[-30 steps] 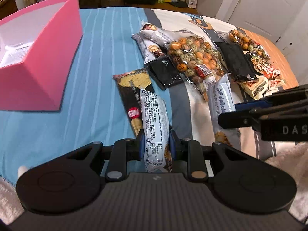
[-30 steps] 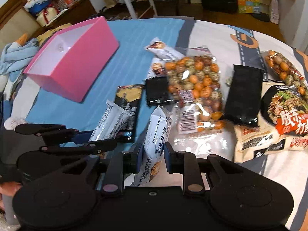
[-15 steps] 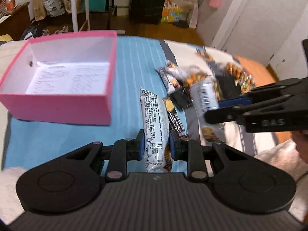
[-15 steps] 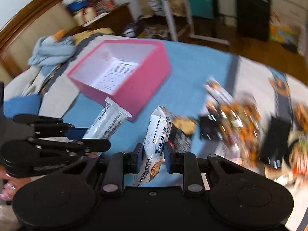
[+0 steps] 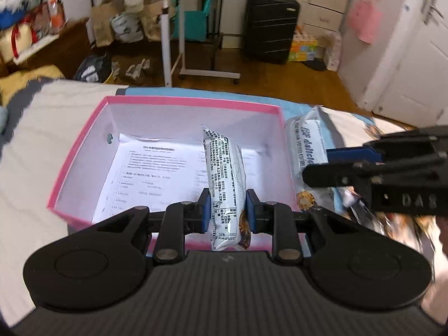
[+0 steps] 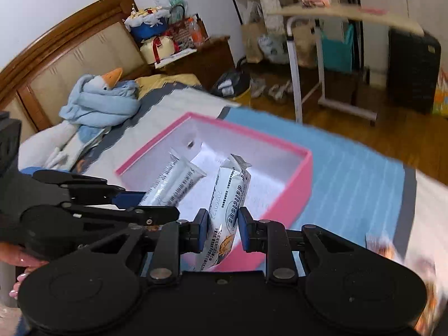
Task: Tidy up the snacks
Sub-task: 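Carry both white wafer packets over the pink box and lower them inside, then open both tools to release the wafer packets into the box, then grasp the black NB biscuit packet with the left tool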
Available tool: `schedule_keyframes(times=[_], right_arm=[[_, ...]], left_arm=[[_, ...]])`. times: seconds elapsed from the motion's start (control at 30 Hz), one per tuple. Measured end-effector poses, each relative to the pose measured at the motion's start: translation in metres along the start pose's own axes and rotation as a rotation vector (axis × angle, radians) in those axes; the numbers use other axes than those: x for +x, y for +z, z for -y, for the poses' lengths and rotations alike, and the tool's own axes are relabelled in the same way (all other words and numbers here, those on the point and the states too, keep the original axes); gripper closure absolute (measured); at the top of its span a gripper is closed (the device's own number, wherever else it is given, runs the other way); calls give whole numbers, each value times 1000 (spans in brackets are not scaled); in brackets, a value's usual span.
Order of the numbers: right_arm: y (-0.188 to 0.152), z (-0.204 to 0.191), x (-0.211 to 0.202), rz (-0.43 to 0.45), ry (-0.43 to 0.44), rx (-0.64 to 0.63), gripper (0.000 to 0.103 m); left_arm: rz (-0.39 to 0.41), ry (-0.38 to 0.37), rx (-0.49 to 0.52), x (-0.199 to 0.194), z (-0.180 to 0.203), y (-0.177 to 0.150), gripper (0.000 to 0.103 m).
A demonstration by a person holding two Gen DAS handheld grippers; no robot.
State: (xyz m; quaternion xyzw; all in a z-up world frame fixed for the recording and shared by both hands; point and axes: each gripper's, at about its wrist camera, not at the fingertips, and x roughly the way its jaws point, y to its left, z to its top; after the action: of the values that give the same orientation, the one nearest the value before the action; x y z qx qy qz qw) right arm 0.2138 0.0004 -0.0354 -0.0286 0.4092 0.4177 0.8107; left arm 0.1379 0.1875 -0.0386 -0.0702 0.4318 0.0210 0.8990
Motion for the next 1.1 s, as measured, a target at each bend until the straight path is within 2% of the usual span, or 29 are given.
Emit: schedule_keyframes(times=[0.13,0.2,0.3,0.4,0.57,0.67,0.7,0.83,0.97,1.1], right_arm=[[3,7,37,-21,17,85,76],[0,2,51,-16,-36,40,76],[4,7,68,-27,-65,22,76],[10,8,83,-38,-129,-27,75],[16,10,91,-40,-206,-81,71],[15,11,77,-40,-194,-79,64],[14,11,68,-37,-174,-71,62],[10,12,25,-8,-136,-62,61],[7,17,-24,-3,-143,-73,59],[-5,20,-69,-28,-159,-99,48]], left_arm=[[3,-24,-53,33,-21,11,79],[6,-60,-94,45,-27,10,79],[-1,-54,-113,63,-31,8,78],[-4,-57,-129,83,-36,11,78],[-29,-85,-223,108,-49,12,74],[-35,-103,-241,108,-52,10,60],[-33,-108,-238,104,-51,8,58],[-18,-104,-218,82,-44,3,58],[14,-112,-157,42,-25,5,55],[62,-144,-71,-3,4,1,48]])
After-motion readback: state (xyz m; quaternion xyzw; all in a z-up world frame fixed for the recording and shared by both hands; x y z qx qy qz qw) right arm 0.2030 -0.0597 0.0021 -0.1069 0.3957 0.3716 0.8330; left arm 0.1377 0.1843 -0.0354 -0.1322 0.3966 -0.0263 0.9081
